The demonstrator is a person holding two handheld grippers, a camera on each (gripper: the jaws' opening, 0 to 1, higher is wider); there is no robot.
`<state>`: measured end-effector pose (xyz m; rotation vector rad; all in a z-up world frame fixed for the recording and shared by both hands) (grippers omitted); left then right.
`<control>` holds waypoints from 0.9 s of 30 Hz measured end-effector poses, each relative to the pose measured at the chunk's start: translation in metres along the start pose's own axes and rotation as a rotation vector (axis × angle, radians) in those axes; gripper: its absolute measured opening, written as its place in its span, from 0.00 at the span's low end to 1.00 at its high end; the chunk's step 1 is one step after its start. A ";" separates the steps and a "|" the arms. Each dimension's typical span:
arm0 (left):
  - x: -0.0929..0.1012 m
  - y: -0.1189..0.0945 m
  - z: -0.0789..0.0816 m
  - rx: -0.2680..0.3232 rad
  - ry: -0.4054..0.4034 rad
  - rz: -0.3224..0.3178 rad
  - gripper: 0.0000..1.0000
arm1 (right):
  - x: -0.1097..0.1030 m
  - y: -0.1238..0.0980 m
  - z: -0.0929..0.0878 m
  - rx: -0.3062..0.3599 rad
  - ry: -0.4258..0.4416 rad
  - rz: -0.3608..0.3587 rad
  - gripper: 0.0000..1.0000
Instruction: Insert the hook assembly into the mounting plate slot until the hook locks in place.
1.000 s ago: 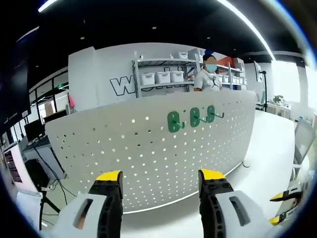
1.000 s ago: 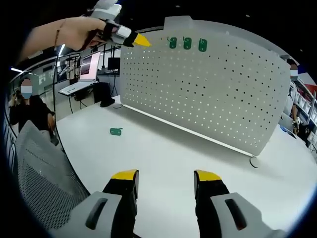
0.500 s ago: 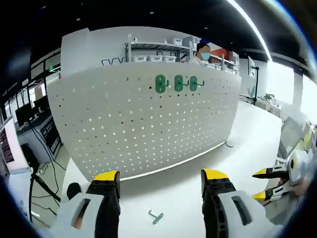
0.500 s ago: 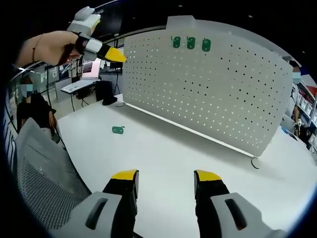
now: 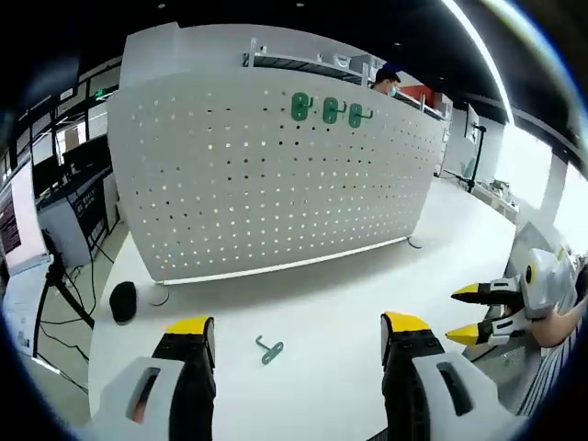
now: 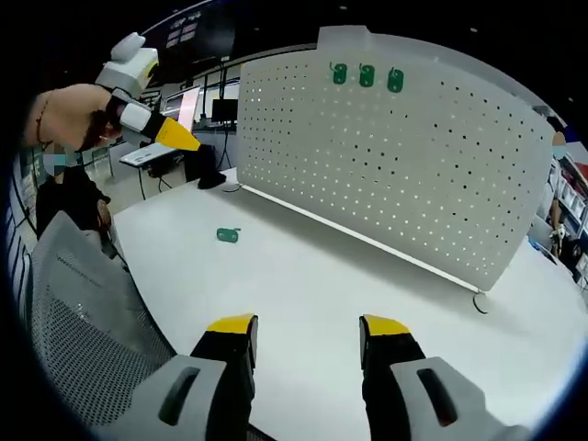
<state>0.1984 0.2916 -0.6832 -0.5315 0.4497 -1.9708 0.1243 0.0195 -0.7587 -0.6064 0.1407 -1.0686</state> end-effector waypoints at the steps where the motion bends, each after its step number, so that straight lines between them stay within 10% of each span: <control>1: 0.000 -0.001 -0.002 0.000 -0.003 -0.005 0.77 | 0.000 0.000 0.000 -0.001 -0.001 0.001 0.42; 23: 0.002 -0.015 -0.073 -0.102 -0.162 -0.062 0.91 | -0.006 0.006 -0.003 -0.032 0.029 0.067 0.41; 27: 0.002 -0.018 -0.078 -0.137 -0.060 -0.044 0.92 | -0.009 0.008 -0.002 -0.042 0.021 0.091 0.40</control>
Point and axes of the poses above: the point that each gripper's makers call its tool centre point, and the gripper's own axes: y roughly forward along the fingers, x roughly to its right, z roughly out of its top, the point moved 8 cm from there along -y, roughly backward along the fingers, and after that the axes turned 4 degrees about -y, right-handed, at the moved point
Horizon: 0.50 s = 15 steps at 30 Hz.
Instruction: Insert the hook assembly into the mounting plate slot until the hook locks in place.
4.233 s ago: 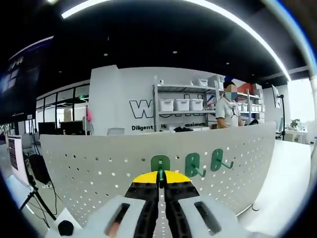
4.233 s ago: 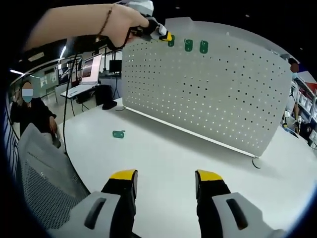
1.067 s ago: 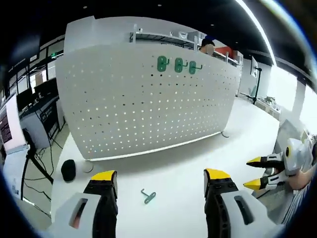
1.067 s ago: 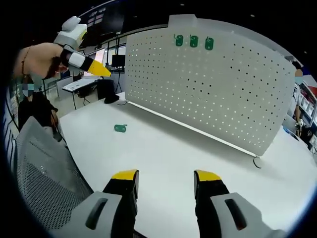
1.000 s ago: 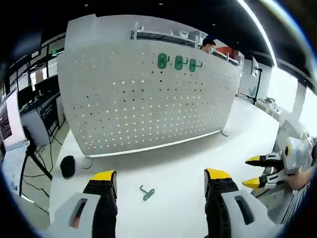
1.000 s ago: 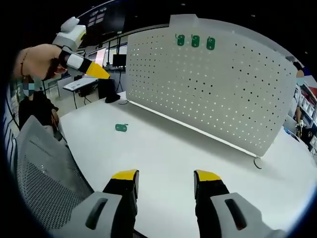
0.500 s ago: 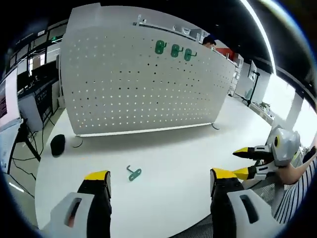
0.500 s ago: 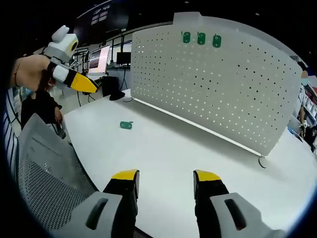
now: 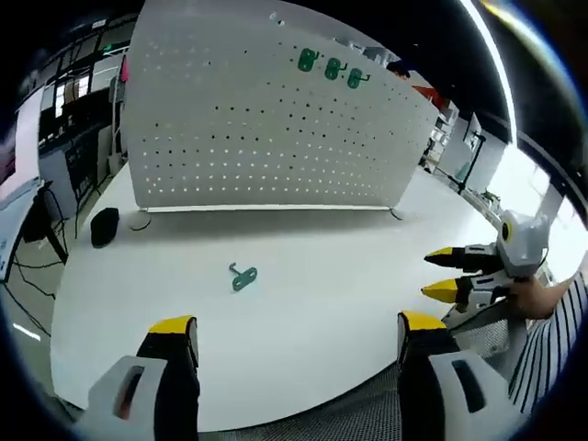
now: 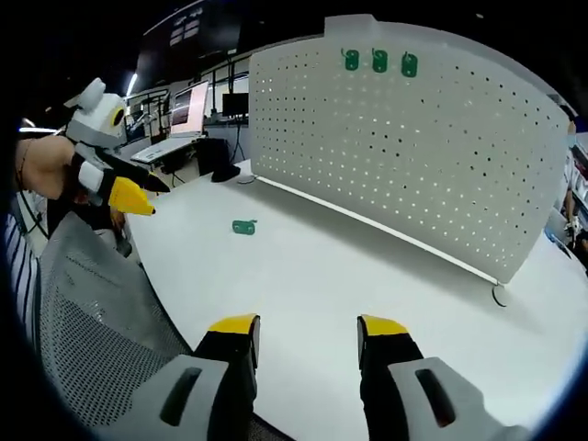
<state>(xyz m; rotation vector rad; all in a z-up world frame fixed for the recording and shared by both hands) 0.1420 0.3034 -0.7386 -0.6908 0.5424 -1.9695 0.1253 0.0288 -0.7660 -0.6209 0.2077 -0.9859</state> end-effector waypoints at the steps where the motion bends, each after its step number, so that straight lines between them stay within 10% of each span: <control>1: 0.000 0.000 0.000 0.005 -0.015 -0.007 0.93 | -0.002 0.000 0.001 -0.001 0.000 0.009 0.40; 15: -0.004 0.000 -0.012 0.025 -0.074 -0.029 0.97 | -0.014 0.041 0.030 -0.017 0.007 0.116 0.38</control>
Point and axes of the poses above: the point that each gripper's makers call its tool centre point, and the gripper's own axes: y roughly forward along the fingers, x roughly to its right, z roughly out of its top, the point moved 8 cm from there along -y, roughly backward along the fingers, and after that the axes turned 4 degrees about -y, right-handed, at the moved point
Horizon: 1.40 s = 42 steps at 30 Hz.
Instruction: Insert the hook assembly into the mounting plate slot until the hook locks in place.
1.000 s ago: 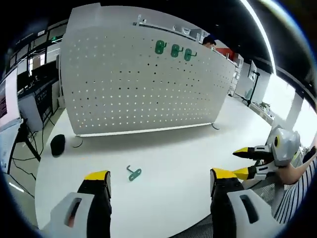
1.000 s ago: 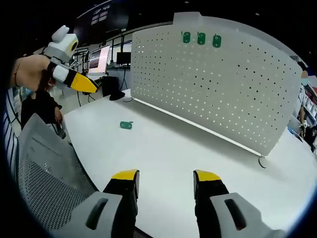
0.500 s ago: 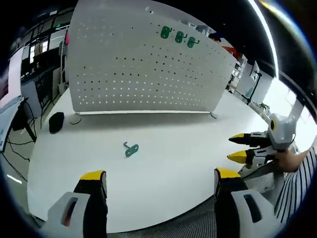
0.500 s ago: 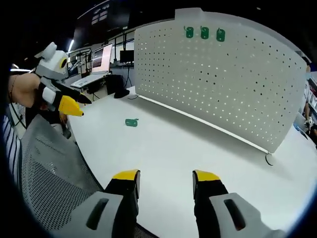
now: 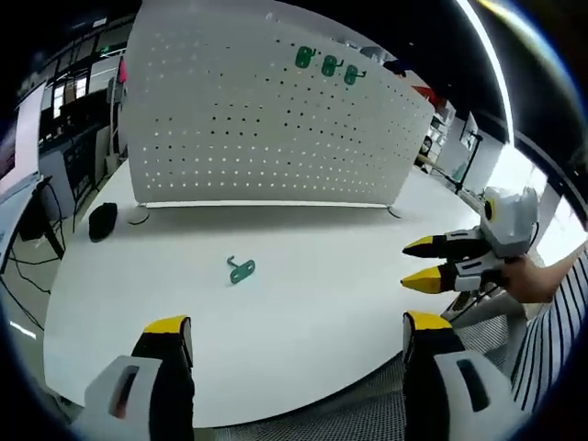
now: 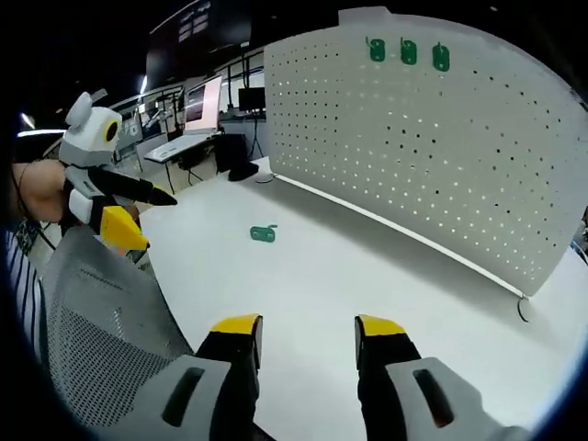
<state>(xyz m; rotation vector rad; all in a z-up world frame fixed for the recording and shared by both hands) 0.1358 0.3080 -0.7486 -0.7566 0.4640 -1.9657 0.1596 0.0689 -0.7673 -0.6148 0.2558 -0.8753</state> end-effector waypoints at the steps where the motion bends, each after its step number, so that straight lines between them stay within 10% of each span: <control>1: 0.000 0.000 0.000 -0.001 0.000 -0.001 0.97 | -0.001 0.004 0.003 -0.002 0.000 0.007 0.38; 42: -0.003 -0.003 -0.002 0.019 -0.085 -0.033 0.94 | -0.060 0.173 0.056 -0.133 0.107 0.222 0.30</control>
Point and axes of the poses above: the point that each gripper's makers call its tool centre point, and the gripper's own axes: y roughly forward along the fingers, x roughly to its right, z roughly out of its top, the point moved 8 cm from there along -y, roughly backward along the fingers, and after that the axes turned 4 degrees about -y, right-handed, at the moved point
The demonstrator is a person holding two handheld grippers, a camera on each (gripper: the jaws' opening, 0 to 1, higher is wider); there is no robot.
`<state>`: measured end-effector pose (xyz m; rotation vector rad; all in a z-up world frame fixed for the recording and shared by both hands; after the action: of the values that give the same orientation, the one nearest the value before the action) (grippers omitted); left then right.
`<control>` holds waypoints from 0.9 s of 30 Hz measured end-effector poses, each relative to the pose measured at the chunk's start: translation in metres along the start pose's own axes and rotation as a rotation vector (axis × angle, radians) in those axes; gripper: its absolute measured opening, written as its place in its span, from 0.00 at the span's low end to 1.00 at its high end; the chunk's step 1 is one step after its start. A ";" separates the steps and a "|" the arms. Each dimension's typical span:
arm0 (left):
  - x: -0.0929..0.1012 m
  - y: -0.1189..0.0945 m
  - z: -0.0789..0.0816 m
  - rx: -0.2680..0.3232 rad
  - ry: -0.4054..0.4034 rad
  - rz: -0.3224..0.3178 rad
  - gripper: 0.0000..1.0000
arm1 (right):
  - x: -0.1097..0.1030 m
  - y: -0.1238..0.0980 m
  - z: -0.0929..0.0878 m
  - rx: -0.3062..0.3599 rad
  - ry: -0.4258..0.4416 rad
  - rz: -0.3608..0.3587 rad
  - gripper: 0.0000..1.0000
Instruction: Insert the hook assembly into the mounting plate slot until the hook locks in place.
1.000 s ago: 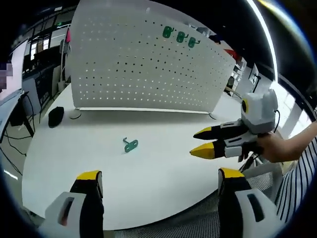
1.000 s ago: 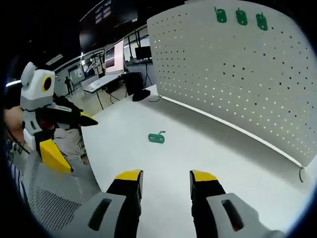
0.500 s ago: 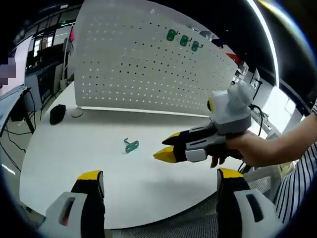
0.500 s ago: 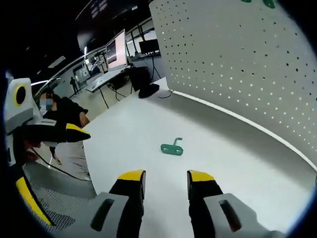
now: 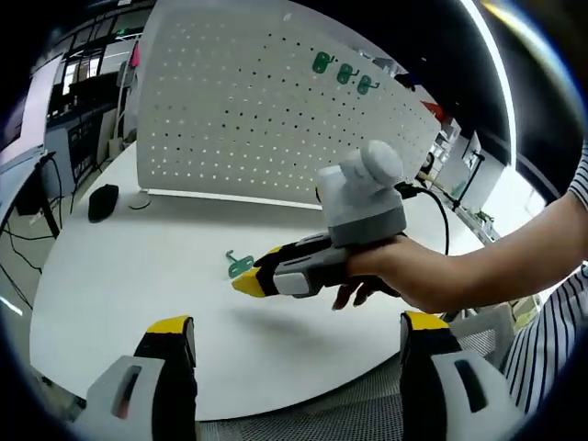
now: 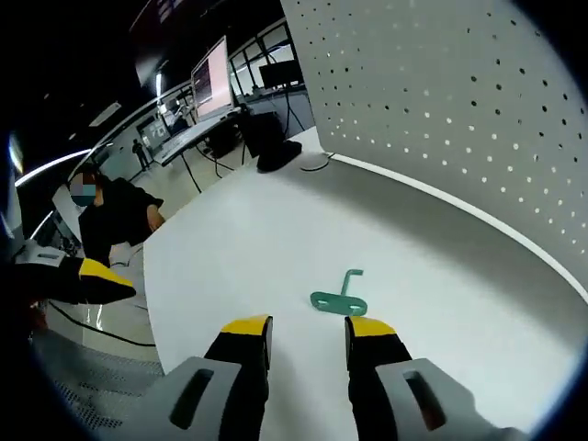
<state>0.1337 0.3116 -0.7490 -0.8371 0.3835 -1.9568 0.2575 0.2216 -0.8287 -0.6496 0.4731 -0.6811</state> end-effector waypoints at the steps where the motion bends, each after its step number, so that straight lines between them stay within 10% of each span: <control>1: 0.000 0.000 0.000 0.000 -0.001 -0.001 0.94 | 0.001 0.001 0.001 0.000 0.003 -0.009 0.30; 27: -0.003 -0.001 0.001 0.025 -0.063 -0.012 0.89 | 0.022 0.028 0.021 -0.056 -0.031 -0.054 0.18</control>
<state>0.1346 0.3148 -0.7487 -0.8847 0.3171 -1.9378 0.2972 0.2308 -0.8371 -0.7271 0.4481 -0.7099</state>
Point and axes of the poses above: the point that each gripper's makers call its tool centre point, and the gripper's own axes: y roughly forward along the fingers, x roughly to its right, z roughly out of its top, the point moved 8 cm from there along -y, roughly backward along the fingers, and after that the axes turned 4 degrees about -y, right-handed, at the moved point
